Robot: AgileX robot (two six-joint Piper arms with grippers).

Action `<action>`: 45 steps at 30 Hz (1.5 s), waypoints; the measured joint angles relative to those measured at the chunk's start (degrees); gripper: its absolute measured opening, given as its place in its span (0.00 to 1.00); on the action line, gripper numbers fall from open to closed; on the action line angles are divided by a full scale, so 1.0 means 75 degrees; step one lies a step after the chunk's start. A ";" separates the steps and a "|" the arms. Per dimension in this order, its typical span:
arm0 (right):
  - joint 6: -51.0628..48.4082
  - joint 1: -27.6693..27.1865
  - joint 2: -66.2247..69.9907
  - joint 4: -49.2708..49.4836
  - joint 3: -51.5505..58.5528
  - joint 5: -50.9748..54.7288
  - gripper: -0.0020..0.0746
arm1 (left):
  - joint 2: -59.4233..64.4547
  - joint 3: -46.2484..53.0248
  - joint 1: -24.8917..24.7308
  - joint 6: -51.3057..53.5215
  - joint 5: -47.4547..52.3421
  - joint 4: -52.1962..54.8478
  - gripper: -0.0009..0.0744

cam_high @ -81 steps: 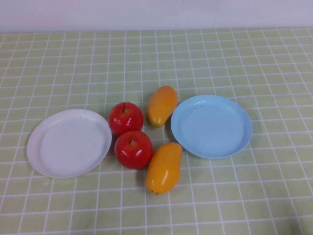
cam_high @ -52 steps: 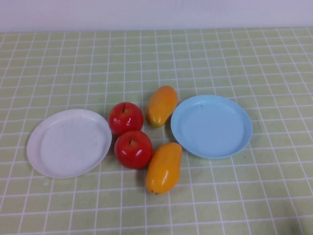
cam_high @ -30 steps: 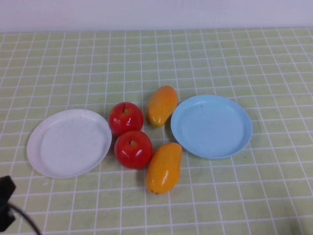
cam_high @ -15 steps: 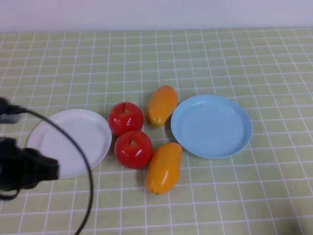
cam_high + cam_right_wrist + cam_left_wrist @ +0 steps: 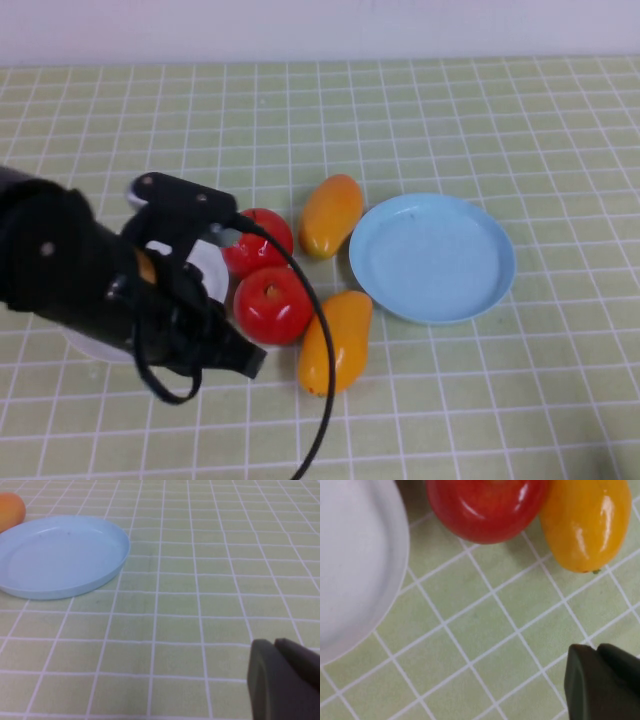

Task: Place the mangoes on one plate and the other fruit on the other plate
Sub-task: Put one type of fruit in the left plate

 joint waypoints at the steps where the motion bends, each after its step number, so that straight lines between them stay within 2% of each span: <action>1: 0.0000 0.0000 0.0000 0.0000 0.0000 0.0000 0.01 | 0.0088 -0.0066 -0.0049 0.0051 0.0034 0.0014 0.02; 3: 0.0000 0.0000 0.0000 0.0000 0.0000 0.0000 0.01 | 0.0242 -0.0210 -0.0116 0.0243 0.0088 0.0014 0.06; 5: 0.0000 0.0000 0.0000 0.0000 0.0000 0.0000 0.01 | 0.0441 -0.0416 -0.0147 0.0400 0.0150 0.0048 0.16; 7: 0.0000 0.0000 0.0000 0.0000 0.0000 0.0000 0.01 | 0.0643 -0.0637 -0.0147 0.0475 0.0235 0.0048 0.33; 11: 0.0000 0.0000 0.0000 0.0000 0.0000 0.0000 0.01 | 0.1231 -0.1134 -0.0147 0.0239 0.0378 0.0048 0.77; 14: 0.0000 0.0000 0.0000 0.0000 0.0000 0.0000 0.01 | 0.1662 -0.1570 -0.0147 0.0152 0.0410 0.0018 0.88; 24: 0.0000 0.0000 0.0000 0.0000 0.0000 0.0000 0.01 | 0.2862 -0.2798 -0.0147 -0.0579 0.0587 0.0252 0.90; 35: 0.0000 0.0000 0.0000 0.0000 0.0000 0.0000 0.01 | 0.3524 -0.3078 -0.0147 -0.0932 0.0671 0.0915 0.90; 45: 0.0000 0.0000 0.0000 0.0000 0.0000 0.0000 0.00 | 0.3967 -0.3155 0.0026 -0.1036 0.0586 0.0915 0.90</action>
